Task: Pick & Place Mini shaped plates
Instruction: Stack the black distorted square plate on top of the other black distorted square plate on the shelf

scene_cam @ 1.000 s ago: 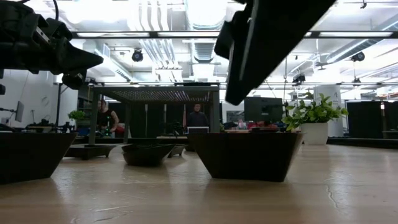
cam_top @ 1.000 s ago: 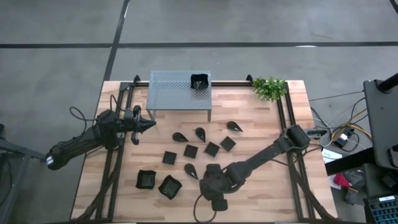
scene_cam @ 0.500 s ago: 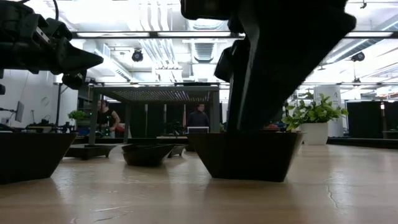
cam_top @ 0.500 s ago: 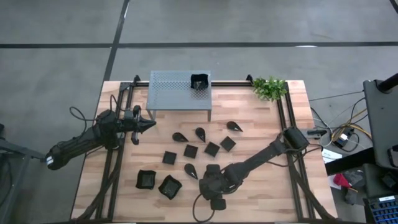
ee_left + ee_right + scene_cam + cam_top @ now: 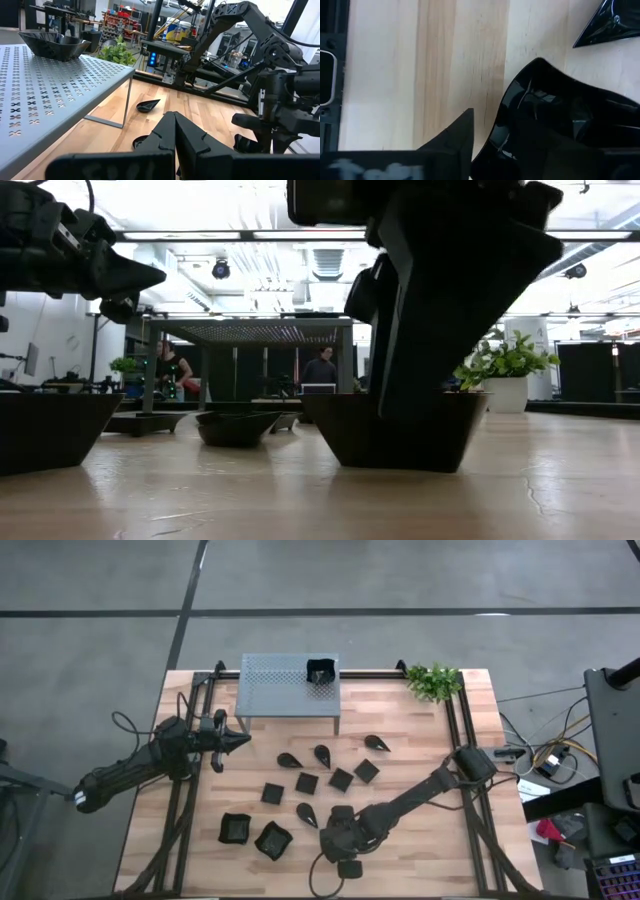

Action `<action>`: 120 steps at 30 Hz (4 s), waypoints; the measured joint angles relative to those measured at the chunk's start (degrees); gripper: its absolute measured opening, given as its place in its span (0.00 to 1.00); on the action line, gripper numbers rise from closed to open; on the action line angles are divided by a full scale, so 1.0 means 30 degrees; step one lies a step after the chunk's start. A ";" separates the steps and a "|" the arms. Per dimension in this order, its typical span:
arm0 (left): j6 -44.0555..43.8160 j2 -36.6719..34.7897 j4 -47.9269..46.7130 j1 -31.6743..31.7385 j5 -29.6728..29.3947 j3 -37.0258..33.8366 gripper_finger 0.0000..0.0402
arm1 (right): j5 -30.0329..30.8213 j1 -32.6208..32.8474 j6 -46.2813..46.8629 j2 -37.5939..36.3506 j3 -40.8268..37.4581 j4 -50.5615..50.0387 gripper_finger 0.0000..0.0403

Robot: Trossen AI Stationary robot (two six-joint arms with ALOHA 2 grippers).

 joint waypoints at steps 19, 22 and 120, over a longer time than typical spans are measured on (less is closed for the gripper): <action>0.0001 0.0005 0.0001 0.0001 0.0000 -0.0001 0.01 | 0.1508 0.0007 -0.1717 -0.0851 0.1100 -0.3017 0.02; 0.0003 0.0007 -0.0004 -0.0006 0.0000 0.0004 0.01 | 0.2631 0.0000 -0.2339 -0.0879 0.2282 -0.4556 0.02; -0.0004 0.0029 -0.0004 -0.0004 0.0000 0.0004 0.01 | 0.3365 -1.6277 -2.2236 -0.3617 0.8235 -0.5273 0.02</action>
